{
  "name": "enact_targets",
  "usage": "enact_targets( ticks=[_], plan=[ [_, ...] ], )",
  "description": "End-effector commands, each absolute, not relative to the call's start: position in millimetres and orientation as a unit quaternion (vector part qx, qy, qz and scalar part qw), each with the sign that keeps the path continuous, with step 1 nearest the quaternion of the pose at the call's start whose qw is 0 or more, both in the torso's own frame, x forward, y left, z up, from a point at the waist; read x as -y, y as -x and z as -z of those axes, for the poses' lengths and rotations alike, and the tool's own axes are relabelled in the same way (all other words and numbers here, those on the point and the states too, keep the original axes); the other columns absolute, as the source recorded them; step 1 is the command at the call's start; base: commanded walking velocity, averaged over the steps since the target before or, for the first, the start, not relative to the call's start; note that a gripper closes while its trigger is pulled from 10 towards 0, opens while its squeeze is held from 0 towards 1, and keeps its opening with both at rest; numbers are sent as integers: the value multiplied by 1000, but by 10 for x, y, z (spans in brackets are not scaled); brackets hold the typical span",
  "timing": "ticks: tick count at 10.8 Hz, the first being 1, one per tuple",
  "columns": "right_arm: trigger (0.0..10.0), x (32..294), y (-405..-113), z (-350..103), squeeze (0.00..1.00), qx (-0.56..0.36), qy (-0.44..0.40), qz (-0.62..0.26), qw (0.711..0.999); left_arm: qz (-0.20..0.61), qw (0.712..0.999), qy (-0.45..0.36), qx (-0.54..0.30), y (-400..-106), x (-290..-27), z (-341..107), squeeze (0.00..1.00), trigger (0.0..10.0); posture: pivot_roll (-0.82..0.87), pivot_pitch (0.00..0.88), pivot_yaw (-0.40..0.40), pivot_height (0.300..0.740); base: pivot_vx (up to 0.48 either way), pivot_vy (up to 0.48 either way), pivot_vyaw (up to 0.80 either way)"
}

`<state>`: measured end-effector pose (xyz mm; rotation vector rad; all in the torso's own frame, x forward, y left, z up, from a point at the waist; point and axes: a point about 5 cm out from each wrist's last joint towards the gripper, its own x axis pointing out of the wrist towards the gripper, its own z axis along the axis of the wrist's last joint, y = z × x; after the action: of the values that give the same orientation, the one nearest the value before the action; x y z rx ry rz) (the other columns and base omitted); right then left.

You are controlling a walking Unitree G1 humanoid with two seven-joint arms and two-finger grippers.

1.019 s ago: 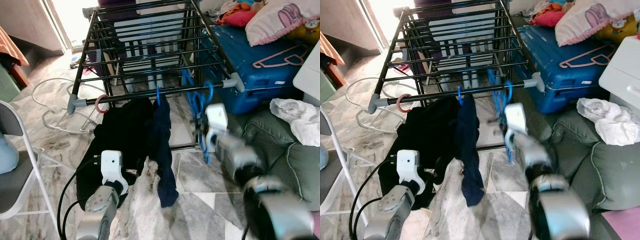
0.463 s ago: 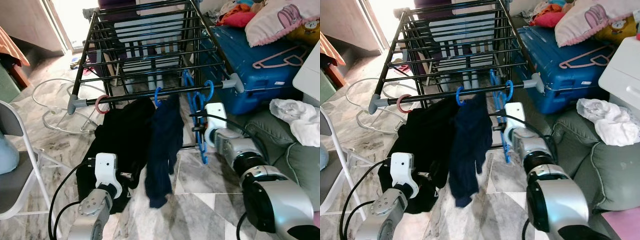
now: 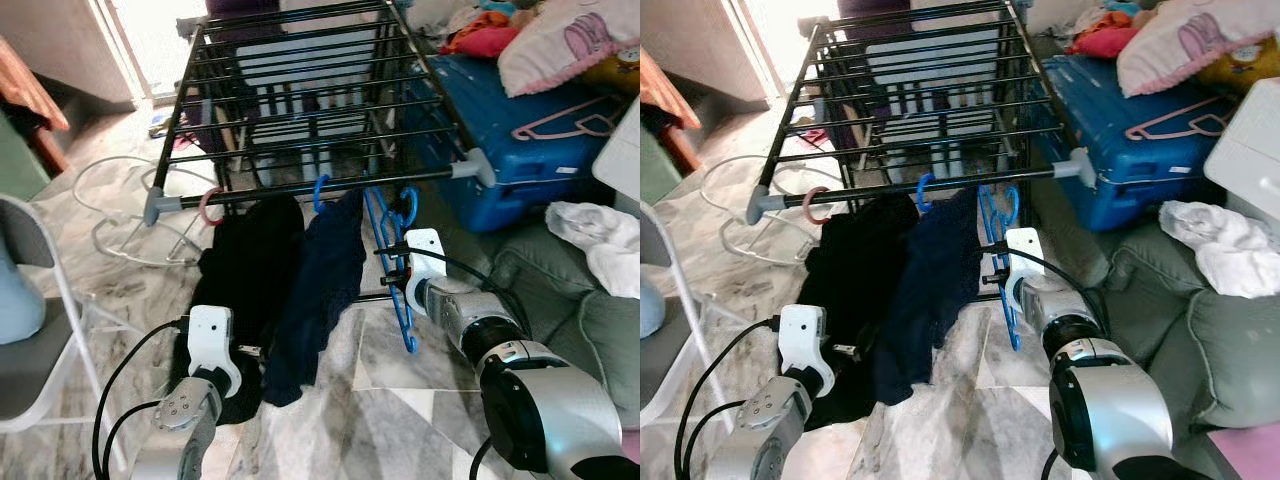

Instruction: Hang hanger

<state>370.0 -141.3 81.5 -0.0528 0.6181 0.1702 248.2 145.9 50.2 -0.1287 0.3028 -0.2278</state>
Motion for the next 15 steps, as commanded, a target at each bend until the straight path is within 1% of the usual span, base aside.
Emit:
enact_targets(
  ticks=[1,4,5,6,7,8,10,11,13,15],
  plan=[
    [10000,1339,-3847,-1077,0,-256,50,-89,961,102,983,55,-144,-2494,-1549,-550,0,10000,-18,0,93,740,0,0,0],
    [10000,1337,-3915,-1230,0,-210,87,-95,969,99,985,61,-129,-2526,-1566,-615,0,10000,-18,0,95,740,0,0,0],
    [10000,1364,-3885,-1181,0,-210,89,-95,969,100,985,61,-130,-2522,-1566,-612,0,10000,-18,0,95,740,0,0,0],
    [10000,1445,-3800,-1051,0,-207,96,-84,970,101,984,62,-131,-2516,-1567,-604,0,10000,-18,0,95,740,0,0,0],
    [10000,1514,-3723,-967,0,-205,92,-81,971,104,984,64,-133,-2526,-1553,-593,0,10000,-49,0,130,740,0,0,0],
    [10000,1600,-3713,-966,0,-207,81,-66,973,112,982,63,-137,-2547,-1527,-583,0,10000,-66,0,142,740,0,0,0],
    [10000,1667,-3772,-1061,0,-217,49,-52,973,121,981,62,-138,-2580,-1491,-596,0,10000,-74,0,149,740,0,0,0],
    [10000,1703,-3847,-1186,0,-206,53,-44,976,121,981,62,-137,-2584,-1490,-603,0,10000,-74,0,149,740,0,0,0],
    [10000,1689,-3940,-1348,0,-198,49,-48,978,116,981,61,-140,-2538,-1523,-587,0,10000,-51,0,135,740,0,0,0],
    [10000,1616,-3940,-1318,0,-222,28,-63,973,111,982,59,-141,-2515,-1549,-592,0,10000,-37,0,128,740,0,0,0]
  ],
)
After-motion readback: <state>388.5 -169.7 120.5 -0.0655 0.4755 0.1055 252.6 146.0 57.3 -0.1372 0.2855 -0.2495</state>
